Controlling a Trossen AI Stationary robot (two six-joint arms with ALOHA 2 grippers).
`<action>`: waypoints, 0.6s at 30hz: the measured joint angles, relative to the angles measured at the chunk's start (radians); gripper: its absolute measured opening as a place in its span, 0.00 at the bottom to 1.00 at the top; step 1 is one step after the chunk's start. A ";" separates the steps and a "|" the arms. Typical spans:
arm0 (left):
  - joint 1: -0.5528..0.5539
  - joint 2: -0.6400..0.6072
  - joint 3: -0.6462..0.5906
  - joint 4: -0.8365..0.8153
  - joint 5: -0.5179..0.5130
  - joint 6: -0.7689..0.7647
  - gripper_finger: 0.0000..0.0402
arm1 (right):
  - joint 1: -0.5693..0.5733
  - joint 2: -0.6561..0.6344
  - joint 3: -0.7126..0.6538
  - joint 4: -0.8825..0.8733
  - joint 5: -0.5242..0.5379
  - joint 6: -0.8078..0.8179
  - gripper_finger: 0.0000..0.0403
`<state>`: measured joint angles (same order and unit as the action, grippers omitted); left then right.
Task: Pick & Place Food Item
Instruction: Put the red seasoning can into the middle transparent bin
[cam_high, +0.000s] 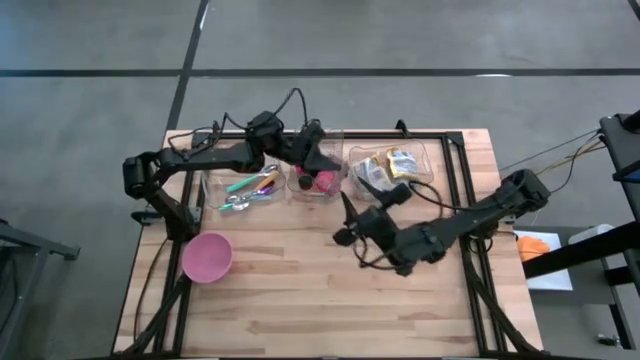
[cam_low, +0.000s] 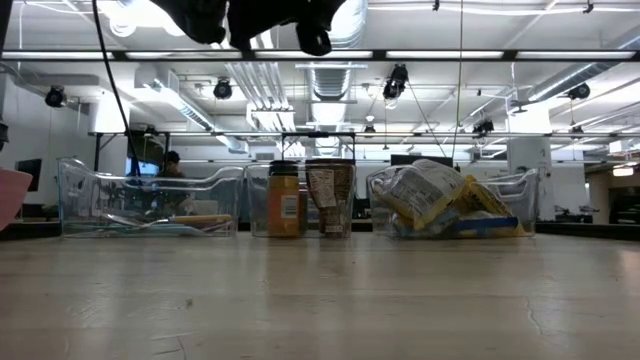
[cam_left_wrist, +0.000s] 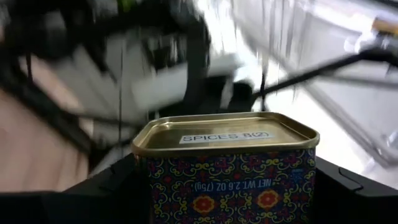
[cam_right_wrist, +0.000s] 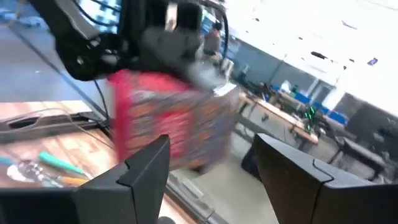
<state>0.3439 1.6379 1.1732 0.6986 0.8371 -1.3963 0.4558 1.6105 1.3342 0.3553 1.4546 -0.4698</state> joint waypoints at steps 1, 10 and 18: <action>0.000 0.000 0.000 -0.022 0.041 -0.005 0.74 | 0.019 -0.014 0.000 0.000 -0.002 -0.034 0.57; 0.001 0.000 0.000 -0.362 0.099 -0.004 0.74 | 0.110 -0.062 0.170 -0.027 -0.039 -0.390 0.57; 0.000 0.000 0.000 -0.582 0.098 0.028 0.74 | 0.127 -0.098 0.421 -0.653 -0.150 0.045 0.57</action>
<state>0.3443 1.6379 1.1728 0.1164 0.9356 -1.3683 0.5828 1.5125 1.7550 -0.2978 1.3042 -0.4245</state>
